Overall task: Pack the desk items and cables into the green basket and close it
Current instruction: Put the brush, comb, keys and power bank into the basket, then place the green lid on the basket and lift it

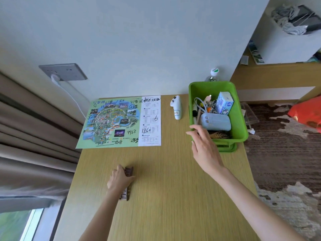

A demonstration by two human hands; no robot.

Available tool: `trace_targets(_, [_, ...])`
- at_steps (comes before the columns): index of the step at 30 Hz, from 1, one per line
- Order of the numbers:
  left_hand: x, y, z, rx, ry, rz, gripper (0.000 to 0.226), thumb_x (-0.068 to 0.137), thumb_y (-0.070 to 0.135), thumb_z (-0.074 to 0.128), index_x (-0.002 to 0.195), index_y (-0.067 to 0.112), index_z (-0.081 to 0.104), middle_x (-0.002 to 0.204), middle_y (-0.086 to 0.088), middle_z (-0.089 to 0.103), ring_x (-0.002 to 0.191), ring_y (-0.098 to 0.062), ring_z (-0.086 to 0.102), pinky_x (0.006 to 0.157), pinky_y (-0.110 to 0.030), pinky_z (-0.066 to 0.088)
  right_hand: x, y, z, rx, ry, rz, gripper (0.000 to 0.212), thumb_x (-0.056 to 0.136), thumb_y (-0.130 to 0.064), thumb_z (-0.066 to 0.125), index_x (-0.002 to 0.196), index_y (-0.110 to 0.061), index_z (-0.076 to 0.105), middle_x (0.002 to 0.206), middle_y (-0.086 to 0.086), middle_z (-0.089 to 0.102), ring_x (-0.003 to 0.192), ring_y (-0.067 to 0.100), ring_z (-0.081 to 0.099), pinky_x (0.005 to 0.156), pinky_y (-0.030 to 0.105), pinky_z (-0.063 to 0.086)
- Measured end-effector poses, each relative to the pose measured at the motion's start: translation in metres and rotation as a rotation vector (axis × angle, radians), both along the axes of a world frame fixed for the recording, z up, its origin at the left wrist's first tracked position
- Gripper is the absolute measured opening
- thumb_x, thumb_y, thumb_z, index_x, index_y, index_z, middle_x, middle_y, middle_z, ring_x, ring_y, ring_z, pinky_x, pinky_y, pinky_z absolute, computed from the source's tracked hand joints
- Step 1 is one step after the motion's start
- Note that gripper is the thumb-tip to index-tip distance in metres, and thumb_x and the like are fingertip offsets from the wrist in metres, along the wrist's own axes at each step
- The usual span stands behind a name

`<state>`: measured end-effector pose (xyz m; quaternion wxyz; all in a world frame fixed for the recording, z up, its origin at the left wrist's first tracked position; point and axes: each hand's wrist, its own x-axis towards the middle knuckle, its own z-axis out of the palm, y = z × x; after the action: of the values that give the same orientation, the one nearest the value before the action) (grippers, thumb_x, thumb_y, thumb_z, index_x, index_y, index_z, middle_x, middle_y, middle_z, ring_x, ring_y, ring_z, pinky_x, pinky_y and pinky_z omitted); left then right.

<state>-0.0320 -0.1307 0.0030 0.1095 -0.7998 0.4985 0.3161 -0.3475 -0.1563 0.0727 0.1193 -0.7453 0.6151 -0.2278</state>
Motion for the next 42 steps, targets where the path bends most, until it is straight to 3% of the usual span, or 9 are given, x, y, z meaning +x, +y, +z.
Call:
trace_targets(4, [-0.009,-0.003,0.001,-0.075,0.065,0.053,0.042,0.085,0.028,0.068,0.115,0.009,0.046,0.106,-0.01,0.062,0.087,-0.024,0.063,0.077,-0.041,0.057,-0.003,-0.002,0.001,-0.055,-0.005,0.023,0.025,0.09,-0.006,0.06,0.115,-0.005,0.06,0.129,0.006,0.049,0.109,0.019,0.057,0.084,0.031,0.055])
trace_targets(9, [-0.061,-0.049,0.038,-0.303,0.288,0.092,0.036,0.082,0.033,0.071,0.108,0.012,0.056,0.087,0.0,0.068,0.076,-0.017,0.066,0.068,-0.035,0.056,-0.032,-0.015,0.01,-0.127,-0.006,-0.071,0.02,0.094,-0.014,0.055,0.112,-0.006,0.061,0.116,0.004,0.056,0.095,0.019,0.059,0.08,0.037,0.053])
trace_targets(14, [-0.145,-0.107,0.097,-0.553,0.623,0.119,0.036,0.081,0.041,0.064,0.107,0.016,0.065,0.08,0.005,0.073,0.078,-0.016,0.072,0.078,-0.042,0.058,-0.085,-0.027,0.016,-0.101,0.115,-0.392,0.033,0.087,-0.008,0.061,0.119,-0.001,0.053,0.123,0.014,0.052,0.113,0.03,0.05,0.096,0.043,0.045])
trace_targets(17, [-0.195,-0.13,0.118,-0.615,0.723,0.059,0.035,0.082,0.044,0.061,0.104,0.017,0.066,0.084,0.003,0.074,0.082,-0.018,0.072,0.08,-0.041,0.057,-0.103,-0.033,0.017,0.032,0.032,-0.513,0.044,0.087,-0.007,0.063,0.127,0.0,0.046,0.128,0.017,0.049,0.119,0.033,0.049,0.091,0.043,0.047])
trace_targets(21, [-0.246,-0.143,0.113,-0.613,0.594,-0.085,0.041,0.087,0.05,0.057,0.111,0.018,0.067,0.095,0.002,0.073,0.089,-0.018,0.068,0.08,-0.039,0.056,-0.111,-0.041,0.014,0.147,-0.094,-0.579,0.05,0.092,-0.005,0.058,0.138,-0.003,0.038,0.137,0.017,0.05,0.117,0.033,0.055,0.082,0.041,0.048])
trace_targets(25, [-0.261,-0.153,0.094,-0.699,0.333,-0.243,0.042,0.089,0.049,0.056,0.113,0.017,0.067,0.108,0.0,0.07,0.11,-0.023,0.053,0.094,-0.04,0.045,-0.117,-0.048,0.007,0.163,-0.053,-0.605,0.044,0.094,-0.003,0.053,0.136,-0.005,0.04,0.121,0.017,0.059,0.1,0.036,0.061,0.064,0.034,0.04])
trace_targets(31, [-0.267,-0.159,0.079,-0.729,0.152,-0.31,0.046,0.086,0.055,0.058,0.106,0.016,0.068,0.13,-0.007,0.044,0.121,-0.028,0.036,0.099,-0.038,0.036,-0.12,-0.05,-0.002,0.191,-0.007,-0.595,0.034,0.098,-0.009,0.048,0.131,-0.004,0.042,0.117,0.015,0.059,0.088,0.035,0.063,0.058,0.031,0.035])
trace_targets(37, [-0.269,-0.152,0.076,-0.579,0.234,-0.3,0.06,0.086,0.062,0.055,0.122,0.015,0.05,0.129,-0.01,0.038,0.12,-0.03,0.042,0.078,-0.041,0.05,-0.121,-0.051,-0.006,0.144,0.013,-0.619,0.032,0.097,-0.013,0.05,0.127,-0.002,0.047,0.121,0.012,0.056,0.084,0.03,0.062,0.051,0.025,0.027])
trace_targets(42, [-0.264,-0.15,0.083,-0.578,0.346,-0.242,0.069,0.079,0.071,0.055,0.122,0.017,0.049,0.123,-0.006,0.042,0.113,-0.027,0.051,0.084,-0.042,0.05,-0.123,-0.052,-0.003,0.136,-0.083,-0.598,0.018,0.096,-0.01,0.053,0.111,-0.001,0.051,0.1,0.009,0.057,0.08,0.024,0.058,0.062,0.03,0.036])
